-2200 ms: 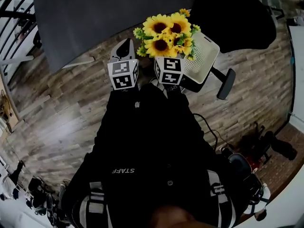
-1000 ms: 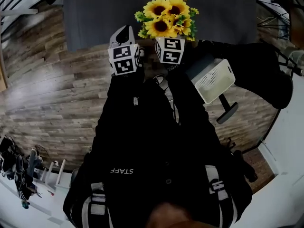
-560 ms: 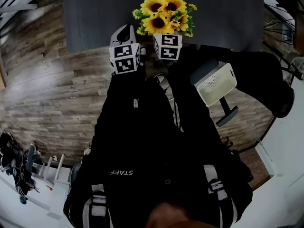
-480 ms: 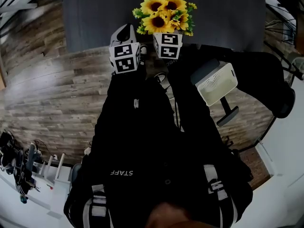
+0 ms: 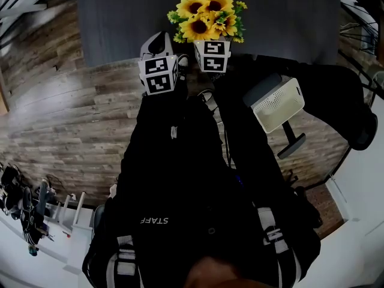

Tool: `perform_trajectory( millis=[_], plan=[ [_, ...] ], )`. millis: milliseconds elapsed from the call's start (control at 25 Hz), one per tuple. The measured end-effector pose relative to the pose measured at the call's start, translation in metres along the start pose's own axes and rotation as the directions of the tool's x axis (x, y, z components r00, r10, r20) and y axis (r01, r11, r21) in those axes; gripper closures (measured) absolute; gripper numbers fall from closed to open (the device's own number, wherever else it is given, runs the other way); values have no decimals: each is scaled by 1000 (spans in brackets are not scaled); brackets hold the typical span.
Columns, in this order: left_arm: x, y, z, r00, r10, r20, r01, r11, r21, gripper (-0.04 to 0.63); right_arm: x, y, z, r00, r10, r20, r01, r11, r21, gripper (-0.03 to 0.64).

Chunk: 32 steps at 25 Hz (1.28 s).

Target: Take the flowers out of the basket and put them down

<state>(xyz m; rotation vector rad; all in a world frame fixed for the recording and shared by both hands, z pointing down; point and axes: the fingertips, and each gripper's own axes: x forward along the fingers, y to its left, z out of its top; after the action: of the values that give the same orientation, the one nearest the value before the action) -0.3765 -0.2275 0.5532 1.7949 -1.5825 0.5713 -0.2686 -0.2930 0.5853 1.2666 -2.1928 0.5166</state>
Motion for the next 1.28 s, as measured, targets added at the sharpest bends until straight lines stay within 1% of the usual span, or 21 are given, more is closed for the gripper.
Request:
perform_trajectory(
  millis=[240, 400, 520, 800, 1040, 1280],
  plan=[
    [-2, -4, -4, 1000, 0, -3, 0, 1000, 6, 597, 3, 0, -3, 1000, 26, 3, -26, 1000, -18, 83],
    [-3, -2, -8, 1000, 0, -9, 0, 1000, 5, 597, 1, 5, -6, 998, 67, 6, -66, 998, -16, 81],
    [-4, -2, -11, 1000, -1, -12, 1, 1000, 3, 597, 1, 6, -7, 995, 97, 3, -96, 995, -4, 59],
    [-9, -2, -19, 1000, 4, -10, -3, 1000, 9, 597, -12, 8, -11, 994, 98, 37, -98, 995, 1, 52],
    [-20, -5, -19, 1000, 7, 4, -7, 1000, 13, 597, -41, 9, -12, 995, 85, 56, -85, 996, 13, 54],
    [-56, -15, -6, 999, 21, 47, -21, 1000, -7, 597, -99, 16, -8, 996, 78, 47, -78, 997, 3, 55]
  ],
)
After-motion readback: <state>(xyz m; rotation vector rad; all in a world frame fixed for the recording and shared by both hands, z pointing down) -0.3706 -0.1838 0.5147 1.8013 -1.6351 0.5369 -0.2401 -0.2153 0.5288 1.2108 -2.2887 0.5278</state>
